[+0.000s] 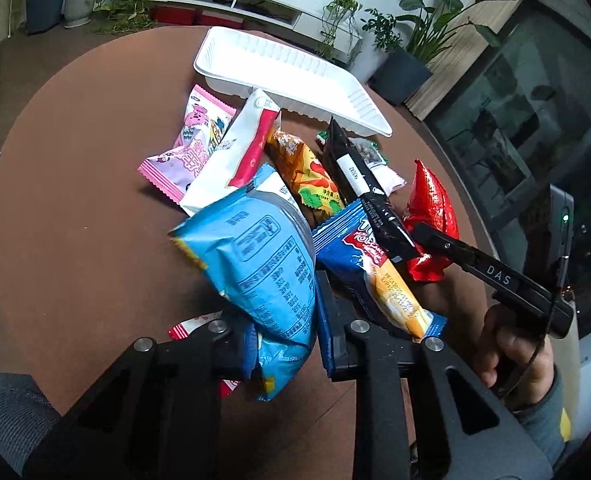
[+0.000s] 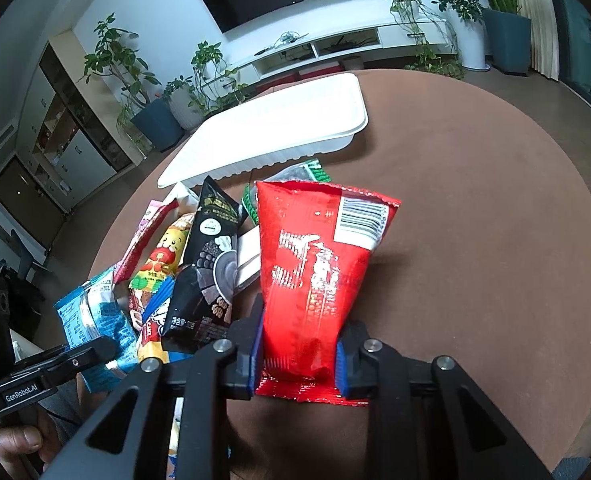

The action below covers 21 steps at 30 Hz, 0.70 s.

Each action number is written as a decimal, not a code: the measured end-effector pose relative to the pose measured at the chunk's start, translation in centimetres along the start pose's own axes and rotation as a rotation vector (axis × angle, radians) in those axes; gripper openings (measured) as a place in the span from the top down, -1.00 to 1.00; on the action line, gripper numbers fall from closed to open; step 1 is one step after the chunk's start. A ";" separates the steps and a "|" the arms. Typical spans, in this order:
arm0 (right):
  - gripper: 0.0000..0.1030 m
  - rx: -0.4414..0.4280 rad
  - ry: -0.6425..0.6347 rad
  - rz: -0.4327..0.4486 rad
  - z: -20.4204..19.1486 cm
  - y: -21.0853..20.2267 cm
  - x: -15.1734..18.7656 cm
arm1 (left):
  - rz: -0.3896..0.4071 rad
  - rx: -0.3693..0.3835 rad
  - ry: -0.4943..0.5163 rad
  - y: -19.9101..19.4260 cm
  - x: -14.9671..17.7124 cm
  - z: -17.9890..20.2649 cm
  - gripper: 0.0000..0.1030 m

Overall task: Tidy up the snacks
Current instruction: 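Lift the blue bag with the left tool while the right tool lifts the red bag toward the tray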

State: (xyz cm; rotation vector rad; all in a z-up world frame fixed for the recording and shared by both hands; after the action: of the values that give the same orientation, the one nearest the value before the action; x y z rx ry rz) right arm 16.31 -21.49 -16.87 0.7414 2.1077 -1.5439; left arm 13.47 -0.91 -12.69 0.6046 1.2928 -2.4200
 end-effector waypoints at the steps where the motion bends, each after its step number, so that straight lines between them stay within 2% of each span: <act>1: 0.43 -0.002 0.003 0.005 0.0 -0.2 0.0 | 0.003 0.003 -0.002 -0.2 0.0 -0.1 0.58; 21: 0.44 -0.059 0.096 0.037 1.5 -2.2 0.2 | 0.046 0.100 -0.011 -2.9 -1.4 0.6 0.60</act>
State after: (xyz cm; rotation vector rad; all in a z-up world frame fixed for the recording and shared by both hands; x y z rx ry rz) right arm 14.78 -23.47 -15.78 0.8443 2.1861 -1.4469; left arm 13.13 0.24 -9.66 0.6395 1.1464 -2.4584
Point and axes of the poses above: each gripper's, at about its wrist camera, not at the fingertips, and y roughly the way its jaws point, z to its right, x to its underside, the point moved 10 cm from there along y, roughly the way its jaws point, and after that the axes turned 6 degrees about x, right-handed, at the moved point
